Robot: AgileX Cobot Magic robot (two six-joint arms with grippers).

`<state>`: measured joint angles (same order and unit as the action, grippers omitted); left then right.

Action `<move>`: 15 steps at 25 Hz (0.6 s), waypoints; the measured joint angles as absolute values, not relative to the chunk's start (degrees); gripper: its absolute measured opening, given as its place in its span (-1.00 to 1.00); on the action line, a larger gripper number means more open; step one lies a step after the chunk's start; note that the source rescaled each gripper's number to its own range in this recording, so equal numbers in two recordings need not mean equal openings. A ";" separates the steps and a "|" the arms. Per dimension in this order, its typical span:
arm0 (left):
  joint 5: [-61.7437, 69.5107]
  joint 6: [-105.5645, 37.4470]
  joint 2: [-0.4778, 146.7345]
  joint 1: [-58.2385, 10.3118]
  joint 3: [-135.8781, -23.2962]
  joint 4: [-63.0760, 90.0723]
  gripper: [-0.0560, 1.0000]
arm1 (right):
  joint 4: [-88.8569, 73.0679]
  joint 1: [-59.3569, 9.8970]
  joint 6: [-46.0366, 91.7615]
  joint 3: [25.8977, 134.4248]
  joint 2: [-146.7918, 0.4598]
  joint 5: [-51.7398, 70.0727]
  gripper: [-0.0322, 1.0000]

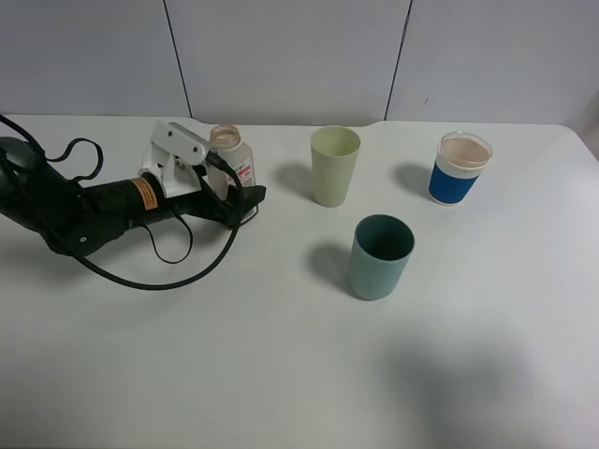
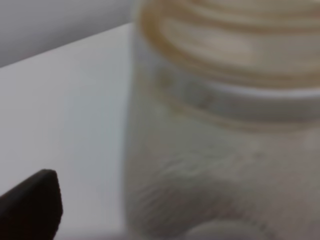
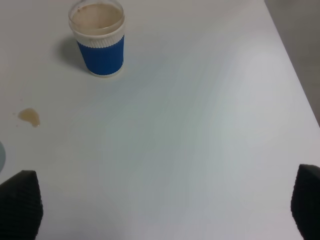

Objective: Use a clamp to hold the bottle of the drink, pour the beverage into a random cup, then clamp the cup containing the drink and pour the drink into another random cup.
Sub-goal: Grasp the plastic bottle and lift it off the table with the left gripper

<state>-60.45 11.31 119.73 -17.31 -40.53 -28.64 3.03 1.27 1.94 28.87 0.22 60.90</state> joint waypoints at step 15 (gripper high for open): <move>-60.80 11.89 121.30 -17.31 -41.14 -28.57 -0.35 | 3.03 1.27 1.94 28.87 0.22 60.90 1.00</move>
<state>-60.80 11.89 121.30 -17.31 -41.14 -28.57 3.03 1.27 1.94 28.87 0.22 60.90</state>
